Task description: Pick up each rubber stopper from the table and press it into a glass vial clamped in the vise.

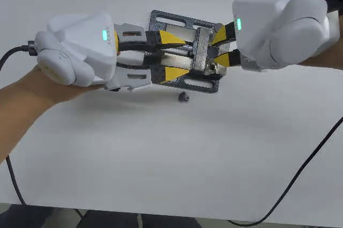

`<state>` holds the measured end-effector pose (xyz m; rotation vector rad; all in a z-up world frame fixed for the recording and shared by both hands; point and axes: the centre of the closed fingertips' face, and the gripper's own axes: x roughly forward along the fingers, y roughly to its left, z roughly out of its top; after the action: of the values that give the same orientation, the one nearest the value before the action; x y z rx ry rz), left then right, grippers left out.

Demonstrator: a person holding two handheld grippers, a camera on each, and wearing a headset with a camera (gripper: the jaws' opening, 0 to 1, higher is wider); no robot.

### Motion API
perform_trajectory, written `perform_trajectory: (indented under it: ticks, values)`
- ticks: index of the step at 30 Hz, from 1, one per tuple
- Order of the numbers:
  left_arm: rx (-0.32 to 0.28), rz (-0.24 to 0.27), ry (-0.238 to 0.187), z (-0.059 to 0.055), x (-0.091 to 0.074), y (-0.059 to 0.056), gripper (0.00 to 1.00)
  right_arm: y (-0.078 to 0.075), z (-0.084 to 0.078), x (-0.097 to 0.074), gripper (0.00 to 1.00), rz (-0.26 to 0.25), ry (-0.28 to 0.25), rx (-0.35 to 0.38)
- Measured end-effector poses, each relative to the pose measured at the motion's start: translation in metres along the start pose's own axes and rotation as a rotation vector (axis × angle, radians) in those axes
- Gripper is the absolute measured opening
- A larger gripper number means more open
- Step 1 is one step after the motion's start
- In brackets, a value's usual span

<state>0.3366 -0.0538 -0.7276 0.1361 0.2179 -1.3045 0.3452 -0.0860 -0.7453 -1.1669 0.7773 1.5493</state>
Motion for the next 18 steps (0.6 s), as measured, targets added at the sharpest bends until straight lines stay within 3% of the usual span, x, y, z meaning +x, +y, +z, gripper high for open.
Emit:
perform_trajectory:
  ticks: [18]
  values:
    - [0.0,-0.001,0.004,-0.0007,0.0005,-0.0005,0.22,0.0007,0.0011,0.0017,0.13,0.038,0.024,-0.021]
